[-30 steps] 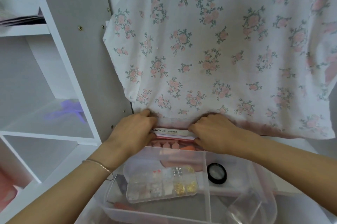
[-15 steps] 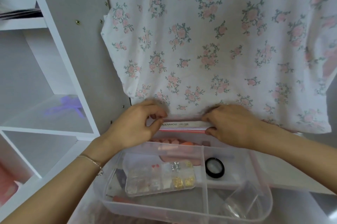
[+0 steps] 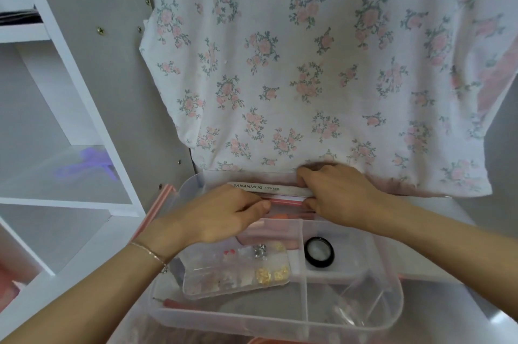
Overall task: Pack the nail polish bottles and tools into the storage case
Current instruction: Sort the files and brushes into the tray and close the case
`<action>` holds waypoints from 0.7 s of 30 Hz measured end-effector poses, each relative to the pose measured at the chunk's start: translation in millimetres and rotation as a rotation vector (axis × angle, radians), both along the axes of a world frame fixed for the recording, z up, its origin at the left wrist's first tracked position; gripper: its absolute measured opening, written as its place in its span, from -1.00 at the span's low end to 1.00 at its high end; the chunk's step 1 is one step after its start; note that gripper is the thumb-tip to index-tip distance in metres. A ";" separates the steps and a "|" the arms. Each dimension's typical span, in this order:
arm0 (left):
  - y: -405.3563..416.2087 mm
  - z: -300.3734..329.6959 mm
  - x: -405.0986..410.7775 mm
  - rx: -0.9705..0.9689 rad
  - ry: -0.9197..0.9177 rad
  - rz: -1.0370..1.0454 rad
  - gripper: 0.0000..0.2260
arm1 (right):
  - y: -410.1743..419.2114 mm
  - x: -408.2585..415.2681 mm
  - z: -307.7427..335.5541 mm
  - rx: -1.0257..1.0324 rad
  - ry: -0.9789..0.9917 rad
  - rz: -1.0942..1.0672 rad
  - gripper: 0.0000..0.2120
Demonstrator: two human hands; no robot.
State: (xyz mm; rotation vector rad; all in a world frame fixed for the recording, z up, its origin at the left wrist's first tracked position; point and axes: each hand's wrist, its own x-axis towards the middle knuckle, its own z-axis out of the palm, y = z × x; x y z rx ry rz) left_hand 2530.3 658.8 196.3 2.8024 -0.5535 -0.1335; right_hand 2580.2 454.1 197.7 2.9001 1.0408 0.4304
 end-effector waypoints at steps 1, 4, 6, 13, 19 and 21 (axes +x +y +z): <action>1.1 0.3 -0.7 -0.002 -0.005 -0.001 -0.59 | 2.0 0.4 -1.5 -0.007 -0.016 0.006 -0.74; 7.7 2.6 -3.2 -0.056 -0.089 -0.013 -0.75 | 9.2 1.5 -4.2 -0.010 -0.026 0.029 -0.75; 16.1 6.5 -2.6 -0.107 -0.220 0.041 -0.82 | 14.4 2.1 -3.9 -0.023 -0.018 0.043 -0.78; 38.3 7.2 9.2 0.121 -0.400 0.155 -0.83 | 29.7 5.5 -2.3 -0.147 -0.077 0.112 -0.76; 37.0 3.2 10.7 0.260 -0.403 0.140 -0.83 | 32.3 8.1 -3.7 -0.277 -0.183 0.185 -0.77; 37.4 2.8 11.1 0.261 -0.387 0.114 -0.83 | 29.1 8.8 -2.1 -0.245 -0.140 0.206 -0.76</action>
